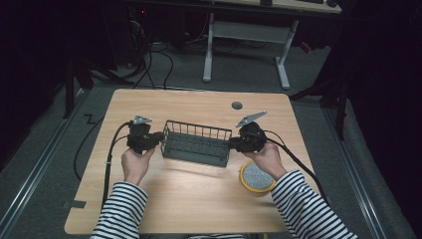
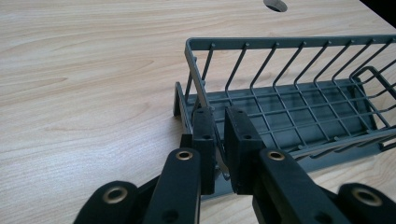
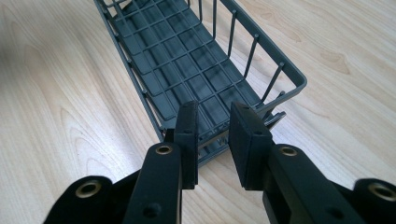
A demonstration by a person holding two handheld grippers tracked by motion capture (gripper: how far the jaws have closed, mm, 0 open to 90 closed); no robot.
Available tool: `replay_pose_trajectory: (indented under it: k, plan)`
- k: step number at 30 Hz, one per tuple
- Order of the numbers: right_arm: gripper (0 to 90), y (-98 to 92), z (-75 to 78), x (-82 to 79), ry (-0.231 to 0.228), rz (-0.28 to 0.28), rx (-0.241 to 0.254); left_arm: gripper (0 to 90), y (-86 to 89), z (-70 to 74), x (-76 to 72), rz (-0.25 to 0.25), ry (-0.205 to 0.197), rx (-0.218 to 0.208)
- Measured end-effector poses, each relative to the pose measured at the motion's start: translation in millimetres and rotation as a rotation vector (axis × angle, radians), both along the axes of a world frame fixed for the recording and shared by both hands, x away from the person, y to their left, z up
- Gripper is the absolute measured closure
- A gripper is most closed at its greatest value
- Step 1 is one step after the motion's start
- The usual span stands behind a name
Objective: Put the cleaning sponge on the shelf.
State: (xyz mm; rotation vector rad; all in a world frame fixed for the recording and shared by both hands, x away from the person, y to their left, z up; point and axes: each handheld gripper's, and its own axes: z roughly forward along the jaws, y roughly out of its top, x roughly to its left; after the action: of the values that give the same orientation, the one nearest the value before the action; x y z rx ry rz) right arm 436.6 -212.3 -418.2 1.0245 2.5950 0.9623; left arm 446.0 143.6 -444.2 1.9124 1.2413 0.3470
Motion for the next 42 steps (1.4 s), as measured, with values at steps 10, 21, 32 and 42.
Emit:
replay_pose_trajectory:
  k: [10,21,32,42]
  plan:
    - [70.8,-3.2,-2.7,-2.4,0.003,-0.018,0.031,78.0,-1.4,-1.3,0.5,-0.006,0.0,0.01]
    - [49.9,-12.2,5.4,-9.3,-0.084,-0.083,0.055,34.7,8.1,-0.7,-4.4,0.011,-0.04,-0.027]
    - [48.5,-60.1,4.7,-21.7,-0.111,-0.211,0.122,29.3,38.5,-2.2,-30.4,0.057,-0.085,-0.06]
    - [48.4,-103.9,-2.5,-45.0,-0.13,-0.268,0.156,28.8,51.3,-30.3,-59.7,0.109,-0.072,-0.023]
